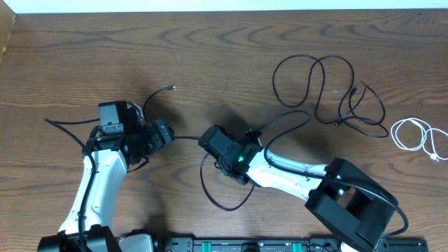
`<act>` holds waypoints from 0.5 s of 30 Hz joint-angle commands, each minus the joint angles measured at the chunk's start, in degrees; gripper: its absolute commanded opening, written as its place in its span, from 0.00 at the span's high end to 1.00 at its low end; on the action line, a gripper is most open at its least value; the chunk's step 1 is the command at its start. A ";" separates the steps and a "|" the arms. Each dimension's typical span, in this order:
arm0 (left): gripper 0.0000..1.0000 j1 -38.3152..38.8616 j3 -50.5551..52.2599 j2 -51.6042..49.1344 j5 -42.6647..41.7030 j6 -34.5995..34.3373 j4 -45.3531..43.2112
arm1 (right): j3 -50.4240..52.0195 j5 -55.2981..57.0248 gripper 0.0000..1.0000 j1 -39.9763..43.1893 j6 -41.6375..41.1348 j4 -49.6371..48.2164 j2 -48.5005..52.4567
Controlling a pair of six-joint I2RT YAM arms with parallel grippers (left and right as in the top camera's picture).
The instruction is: Untangle cables
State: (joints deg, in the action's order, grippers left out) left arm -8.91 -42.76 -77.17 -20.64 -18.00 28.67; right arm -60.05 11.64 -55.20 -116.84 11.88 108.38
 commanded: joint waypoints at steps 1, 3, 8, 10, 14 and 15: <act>0.05 -0.13 0.57 -0.31 0.61 0.15 0.09 | -0.15 1.03 0.73 0.35 -0.22 1.62 0.61; 0.04 -0.13 0.57 -0.31 0.61 0.13 0.09 | -0.15 0.85 0.81 0.37 1.27 2.14 0.61; 0.04 -0.13 0.57 -0.31 0.61 0.13 0.09 | -0.15 0.98 0.99 0.52 9.25 2.12 0.61; 0.04 -0.13 0.57 -0.31 0.61 0.13 0.09 | -0.15 1.88 0.99 0.70 12.04 2.03 0.59; 0.05 -0.13 0.57 -0.31 0.61 0.13 0.09 | -0.17 2.82 0.99 1.36 18.51 1.62 0.13; 0.05 -0.13 0.57 -0.31 0.61 0.15 0.09 | -0.17 2.82 0.99 1.64 21.99 1.20 -0.39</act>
State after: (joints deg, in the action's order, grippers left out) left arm -8.91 -42.76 -77.17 -20.62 -18.00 28.67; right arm -60.05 12.32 -54.46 -104.14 13.45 108.38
